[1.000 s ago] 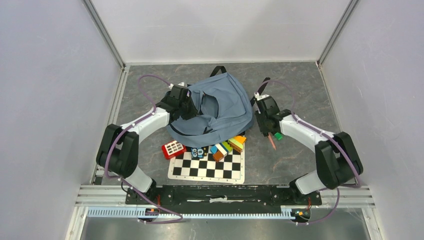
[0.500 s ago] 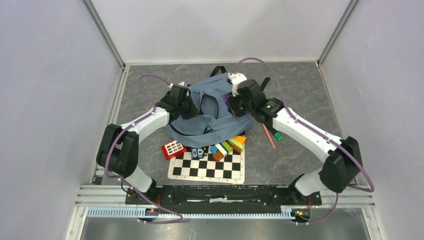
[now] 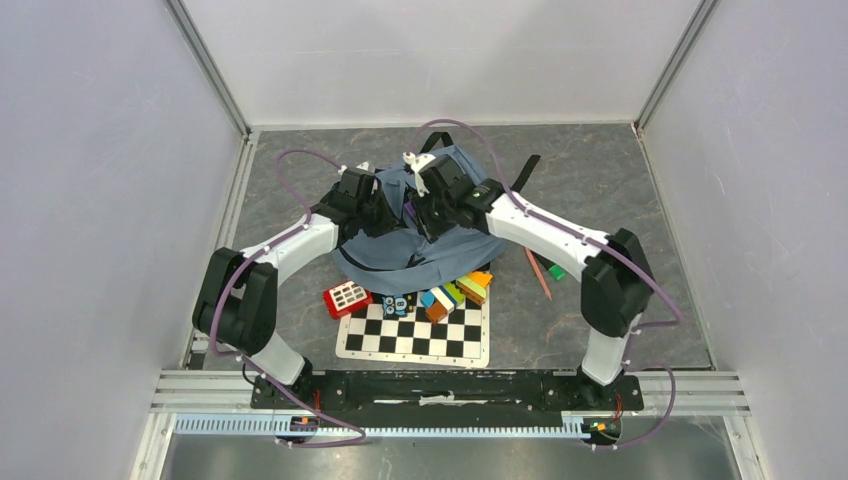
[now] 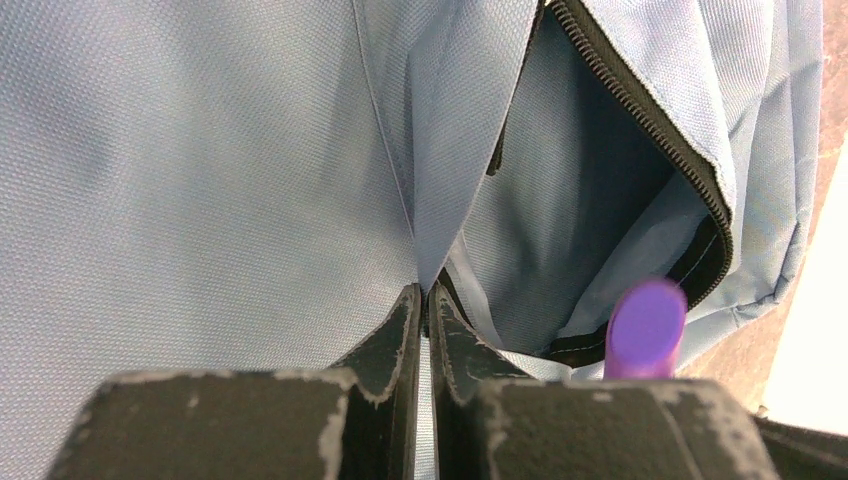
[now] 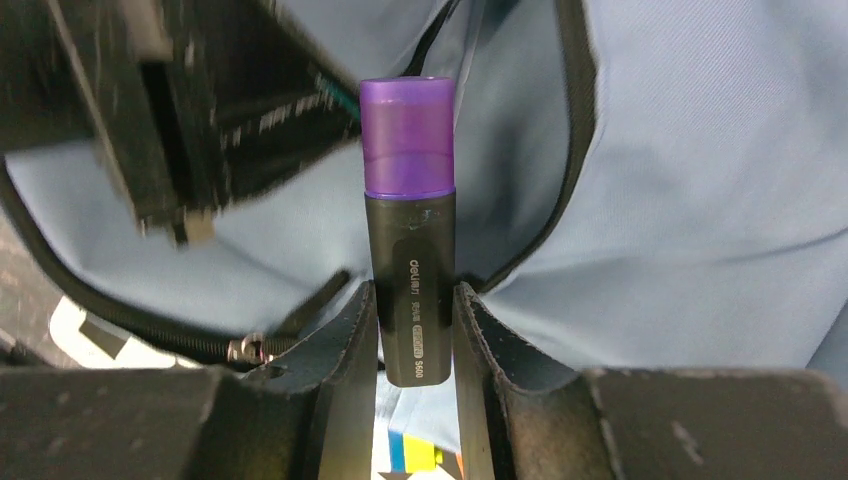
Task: Pack the student bag
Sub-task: Place the stationery in the student bag.
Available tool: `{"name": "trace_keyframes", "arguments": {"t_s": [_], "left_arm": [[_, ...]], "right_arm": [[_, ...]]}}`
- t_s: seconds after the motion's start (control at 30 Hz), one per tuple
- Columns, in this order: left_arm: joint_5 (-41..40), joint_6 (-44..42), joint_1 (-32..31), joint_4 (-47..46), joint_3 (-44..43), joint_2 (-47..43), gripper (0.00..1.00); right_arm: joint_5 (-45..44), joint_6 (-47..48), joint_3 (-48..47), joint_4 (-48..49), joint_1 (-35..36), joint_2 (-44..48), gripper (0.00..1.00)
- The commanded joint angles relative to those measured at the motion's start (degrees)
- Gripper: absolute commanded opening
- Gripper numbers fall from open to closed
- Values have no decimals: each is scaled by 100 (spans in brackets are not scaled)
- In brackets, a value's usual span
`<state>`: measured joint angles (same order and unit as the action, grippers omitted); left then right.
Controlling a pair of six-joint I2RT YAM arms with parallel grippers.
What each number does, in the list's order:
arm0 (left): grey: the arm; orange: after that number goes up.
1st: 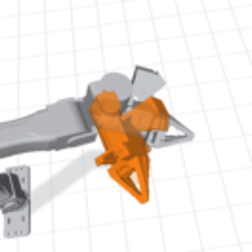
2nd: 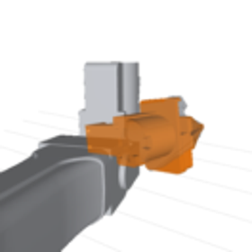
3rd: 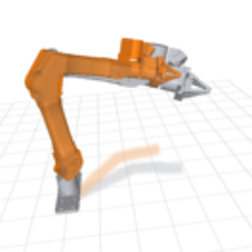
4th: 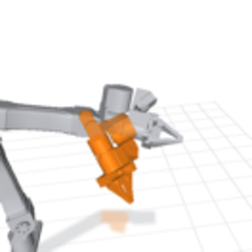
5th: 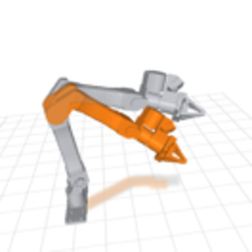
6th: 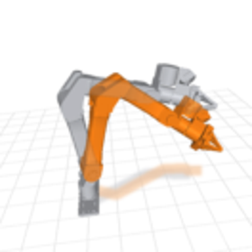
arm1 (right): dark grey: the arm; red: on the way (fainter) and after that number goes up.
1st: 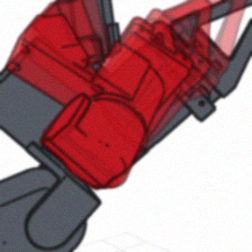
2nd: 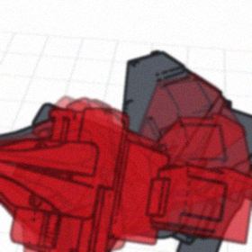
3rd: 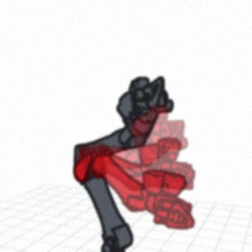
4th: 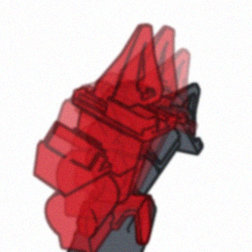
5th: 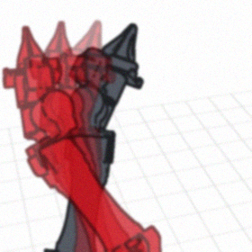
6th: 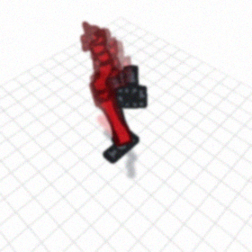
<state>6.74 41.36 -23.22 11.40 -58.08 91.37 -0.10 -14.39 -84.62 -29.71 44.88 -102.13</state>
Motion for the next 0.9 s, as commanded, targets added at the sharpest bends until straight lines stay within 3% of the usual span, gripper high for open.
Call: {"name": "trace_keyframes", "arguments": {"t_s": [0.0,0.2,0.57,0.87], "left_arm": [[162,170,11,-321,47,13,11],[169,240,13,-452,111,37,11],[233,249,15,-542,112,78,11],[266,249,16,-595,210,66,11]], "right_arm": [[-556,-405,-1149,-739,-6,-617,0],[-1017,-649,-1797,-1396,-12,-1130,0],[-1264,-801,-1942,-1651,-10,-1438,0],[-1504,-1085,-3006,-1775,-207,-2193,0]]}}
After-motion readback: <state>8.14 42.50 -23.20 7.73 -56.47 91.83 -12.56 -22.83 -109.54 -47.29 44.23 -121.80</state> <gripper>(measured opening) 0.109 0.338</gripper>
